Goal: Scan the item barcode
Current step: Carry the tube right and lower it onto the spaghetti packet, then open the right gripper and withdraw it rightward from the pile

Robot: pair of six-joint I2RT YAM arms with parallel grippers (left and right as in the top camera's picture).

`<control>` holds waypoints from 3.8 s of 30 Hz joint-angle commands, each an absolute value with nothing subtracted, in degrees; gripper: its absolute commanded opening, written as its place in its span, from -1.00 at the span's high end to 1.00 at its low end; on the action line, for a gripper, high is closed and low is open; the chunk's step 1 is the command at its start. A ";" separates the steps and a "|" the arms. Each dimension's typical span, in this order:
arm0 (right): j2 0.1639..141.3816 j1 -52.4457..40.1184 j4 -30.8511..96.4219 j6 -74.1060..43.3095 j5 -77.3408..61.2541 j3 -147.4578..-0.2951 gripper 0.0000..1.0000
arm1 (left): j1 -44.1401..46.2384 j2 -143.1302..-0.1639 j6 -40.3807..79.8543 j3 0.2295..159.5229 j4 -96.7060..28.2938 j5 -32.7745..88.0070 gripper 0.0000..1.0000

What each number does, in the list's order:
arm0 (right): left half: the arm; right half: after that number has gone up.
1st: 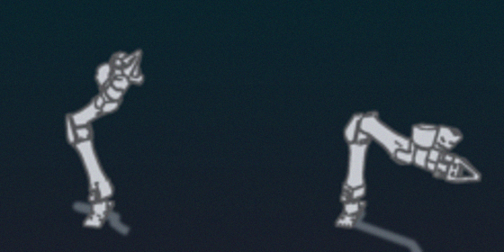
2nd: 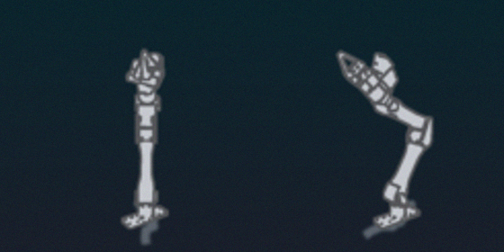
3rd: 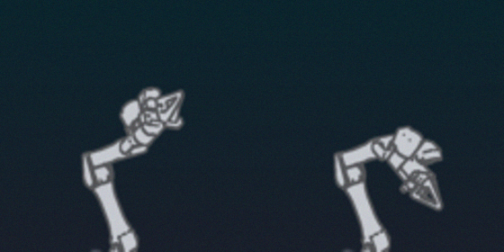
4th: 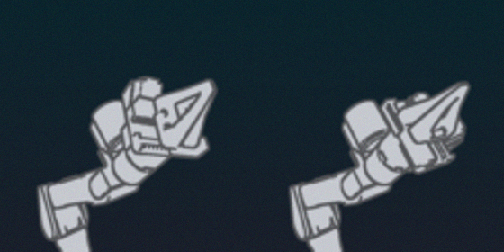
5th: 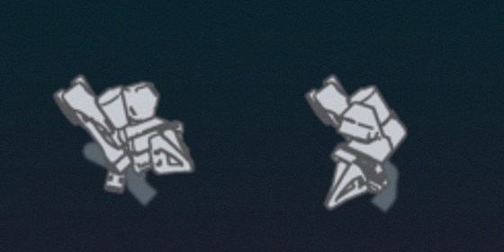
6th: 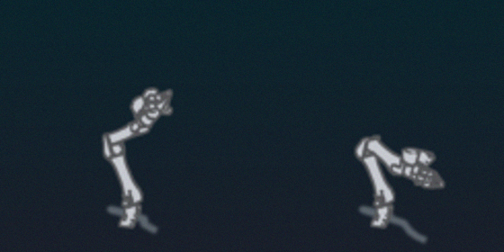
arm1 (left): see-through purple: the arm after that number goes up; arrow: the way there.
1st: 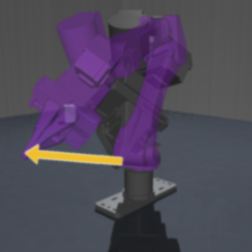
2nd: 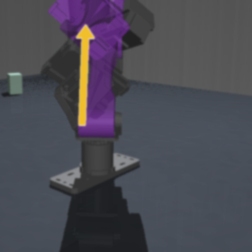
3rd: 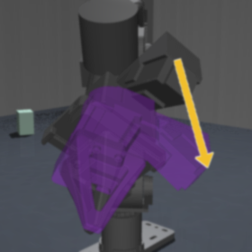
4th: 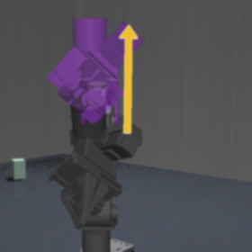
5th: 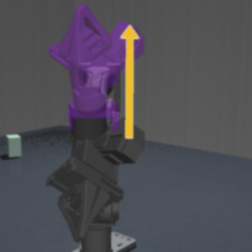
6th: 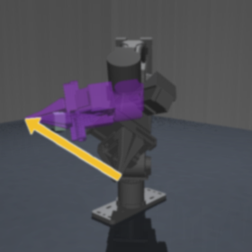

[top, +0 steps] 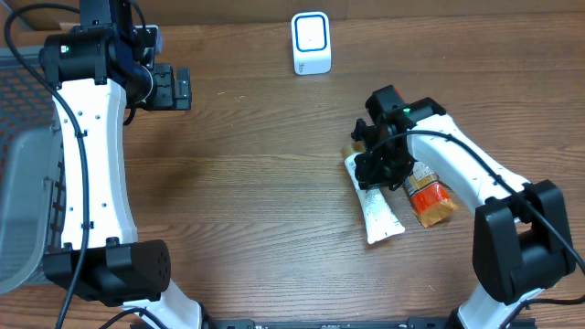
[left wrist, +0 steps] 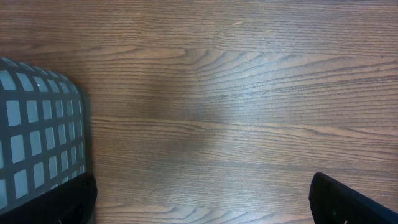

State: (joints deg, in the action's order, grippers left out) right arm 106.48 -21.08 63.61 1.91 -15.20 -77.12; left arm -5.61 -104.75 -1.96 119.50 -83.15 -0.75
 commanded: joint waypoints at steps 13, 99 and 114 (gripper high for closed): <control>106.85 -18.57 56.77 1.93 -15.05 -69.65 0.72 | -5.23 -105.34 -3.01 119.61 -83.13 -1.06 -1.00; 69.45 -3.16 80.09 -1.74 -16.80 -94.91 -1.00 | -5.23 -105.34 -3.01 119.61 -83.13 -1.06 -1.00; 67.53 -3.16 80.07 -1.74 -16.78 -94.85 -1.00 | -5.23 -105.34 -3.01 119.61 -83.13 -1.06 -1.00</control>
